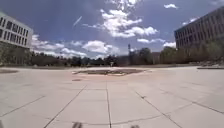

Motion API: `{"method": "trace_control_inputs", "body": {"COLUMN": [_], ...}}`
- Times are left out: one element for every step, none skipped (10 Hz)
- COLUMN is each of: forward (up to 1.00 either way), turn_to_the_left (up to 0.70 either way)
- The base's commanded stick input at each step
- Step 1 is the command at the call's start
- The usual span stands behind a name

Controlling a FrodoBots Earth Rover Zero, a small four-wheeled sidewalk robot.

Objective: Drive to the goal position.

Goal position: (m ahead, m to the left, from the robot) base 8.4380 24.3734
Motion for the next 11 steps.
{"method": "trace_control_inputs", "body": {"forward": [0.70, 0.70, 0.70, 0.70, 0.70, 0.70, 0.70, 0.70, 0.70, 0.70, 0.70], "turn_to_the_left": [0.00, 0.00, 0.00, 0.00, 0.00, 0.00, 0.00, 0.00, 0.00, 0.00, 0.00]}}
